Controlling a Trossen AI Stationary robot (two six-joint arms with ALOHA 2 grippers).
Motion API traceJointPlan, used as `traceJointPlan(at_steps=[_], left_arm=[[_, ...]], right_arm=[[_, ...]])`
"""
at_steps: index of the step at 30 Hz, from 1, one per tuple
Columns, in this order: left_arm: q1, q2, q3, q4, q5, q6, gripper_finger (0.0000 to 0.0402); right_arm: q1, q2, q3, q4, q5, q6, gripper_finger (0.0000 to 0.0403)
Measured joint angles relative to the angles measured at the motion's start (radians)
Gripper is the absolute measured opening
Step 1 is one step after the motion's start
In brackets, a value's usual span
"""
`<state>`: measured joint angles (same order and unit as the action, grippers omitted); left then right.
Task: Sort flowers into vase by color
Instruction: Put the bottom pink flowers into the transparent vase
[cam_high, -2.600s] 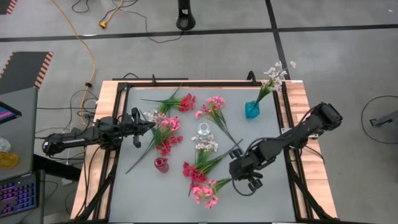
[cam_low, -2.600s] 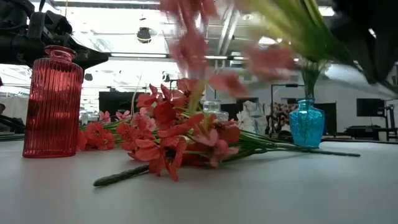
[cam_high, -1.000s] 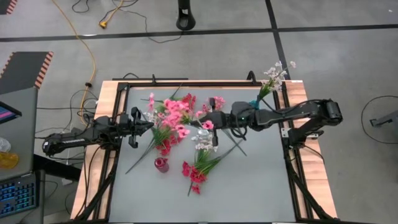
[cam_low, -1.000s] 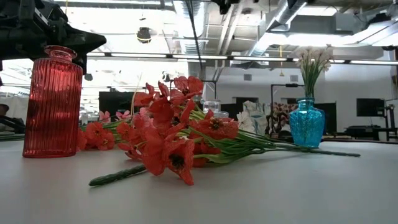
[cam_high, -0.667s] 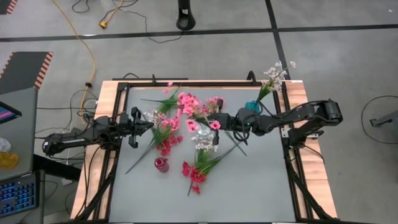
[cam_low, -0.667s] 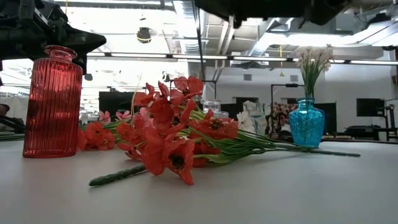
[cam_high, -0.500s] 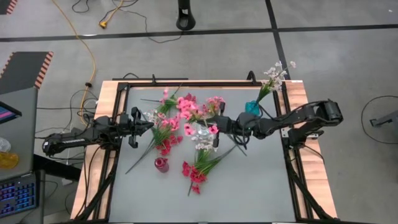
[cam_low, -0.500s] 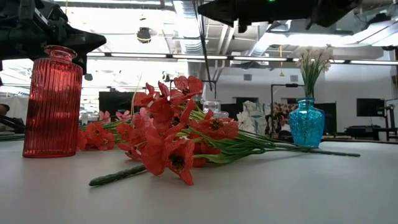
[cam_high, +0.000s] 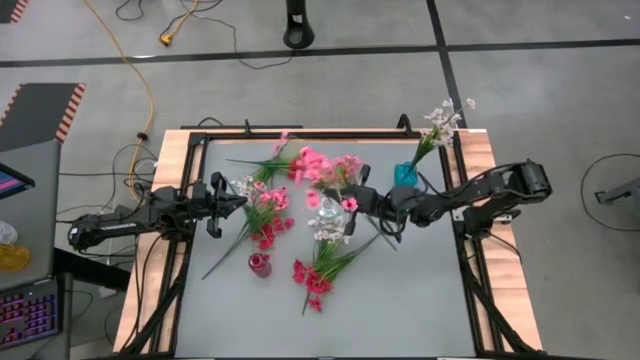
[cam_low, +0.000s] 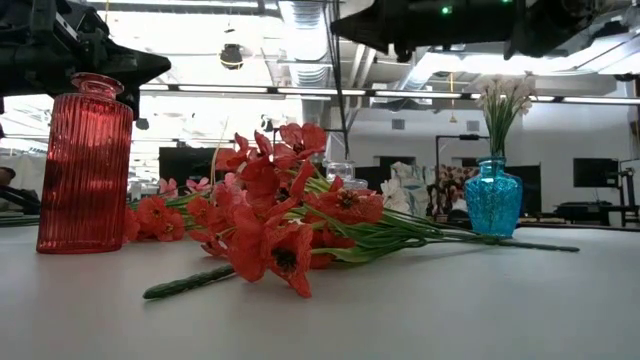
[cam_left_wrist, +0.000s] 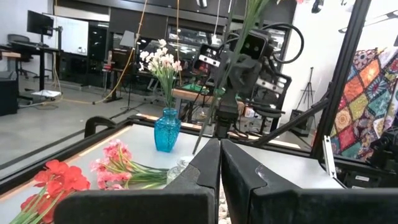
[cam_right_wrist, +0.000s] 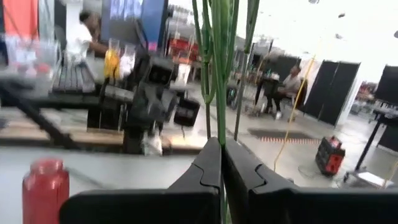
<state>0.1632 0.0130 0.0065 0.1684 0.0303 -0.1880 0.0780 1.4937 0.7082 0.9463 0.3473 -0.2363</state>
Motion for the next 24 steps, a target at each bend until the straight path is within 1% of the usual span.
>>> traceJointPlan(at_steps=[2,10,12,15,18,20,22,24], left_arm=[[0.000,0.000,0.000,0.000,0.000,0.000,0.0000],[0.000,0.000,0.000,0.000,-0.006,0.000,0.0000],[0.000,0.000,0.000,0.000,-0.009,0.000,0.0000],[0.000,0.000,0.000,0.000,-0.009,0.000,0.0000],[0.000,0.000,0.000,0.000,-0.009,0.000,0.0000],[0.000,0.000,0.000,0.000,-0.009,0.000,0.0000],[0.000,0.000,0.000,-0.001,-0.009,0.000,0.0000],[0.000,0.000,0.000,-0.001,-0.009,0.000,0.0000]], right_arm=[[0.000,0.000,-0.010,0.033,0.000,0.001,0.0029],[0.005,0.009,-0.027,0.036,0.000,0.045,0.0029],[0.007,0.039,-0.025,0.079,0.000,0.045,0.0029],[0.007,0.126,-0.026,0.171,0.002,0.042,0.0029],[0.007,0.203,-0.027,0.287,0.047,-0.010,0.0029],[0.006,0.232,-0.026,0.369,0.069,-0.048,0.0029],[0.006,0.250,-0.025,0.398,0.081,-0.065,0.0030],[0.006,0.256,-0.025,0.391,0.090,-0.068,0.0030]])
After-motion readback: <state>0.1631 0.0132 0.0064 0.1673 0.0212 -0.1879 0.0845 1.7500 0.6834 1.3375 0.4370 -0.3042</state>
